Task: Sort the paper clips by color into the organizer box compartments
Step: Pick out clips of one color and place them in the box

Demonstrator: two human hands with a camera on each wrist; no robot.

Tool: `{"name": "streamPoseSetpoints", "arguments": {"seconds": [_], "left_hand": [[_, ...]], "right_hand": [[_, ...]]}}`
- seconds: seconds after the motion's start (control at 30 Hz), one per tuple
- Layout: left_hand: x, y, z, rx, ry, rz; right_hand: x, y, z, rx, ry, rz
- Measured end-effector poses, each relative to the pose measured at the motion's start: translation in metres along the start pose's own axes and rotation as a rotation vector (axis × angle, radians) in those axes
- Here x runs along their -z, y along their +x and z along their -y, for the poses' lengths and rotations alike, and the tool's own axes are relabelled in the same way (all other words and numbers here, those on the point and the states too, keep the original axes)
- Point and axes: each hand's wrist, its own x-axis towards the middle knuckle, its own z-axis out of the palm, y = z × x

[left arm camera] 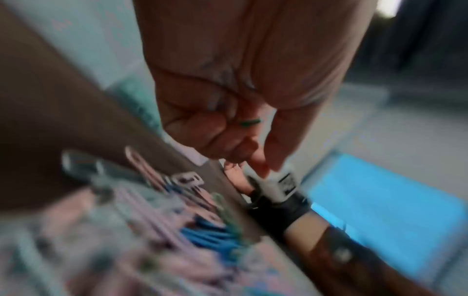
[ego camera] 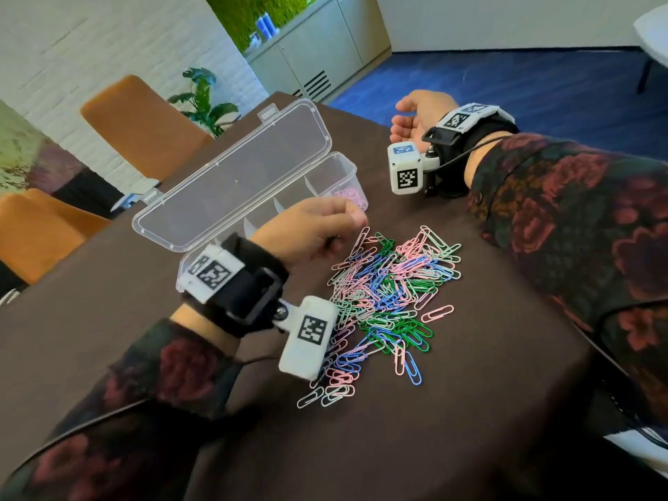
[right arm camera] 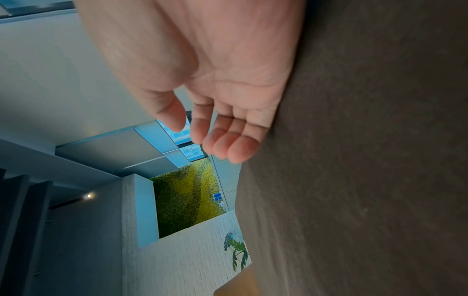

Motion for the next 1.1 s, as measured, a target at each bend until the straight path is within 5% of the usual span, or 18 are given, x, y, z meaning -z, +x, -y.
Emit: {"name": "streamPoseSetpoints", "arguments": {"seconds": [0.13, 0.3, 0.5, 0.67, 0.77, 0.97, 1.1], "left_hand": [[-0.006, 0.017, -0.021, -0.120, 0.870, 0.151], [-0.018, 0.028, -0.024, -0.158, 1.054, 0.199], [-0.007, 0.020, -0.020, -0.110, 0.824, 0.206], [0.010, -0.009, -0.005, -0.082, 0.019, 0.061], [0.021, -0.023, 0.005, -0.080, -0.258, -0.027], [0.049, -0.031, -0.007, -0.068, -0.144, -0.402], [0.066, -0.023, -0.019, 0.016, 0.099, -0.515]], "right_hand": [[-0.001, -0.001, 0.000, 0.002, -0.002, -0.002], [-0.001, -0.003, 0.001, -0.004, 0.003, -0.004], [0.000, -0.007, 0.001, -0.006, 0.001, 0.003], [0.001, -0.007, 0.001, -0.009, 0.006, 0.000], [-0.001, -0.008, 0.001, -0.008, 0.000, 0.001], [-0.001, -0.007, 0.002, -0.024, -0.012, -0.001], [-0.002, -0.006, 0.001, -0.024, 0.007, 0.015]]}}
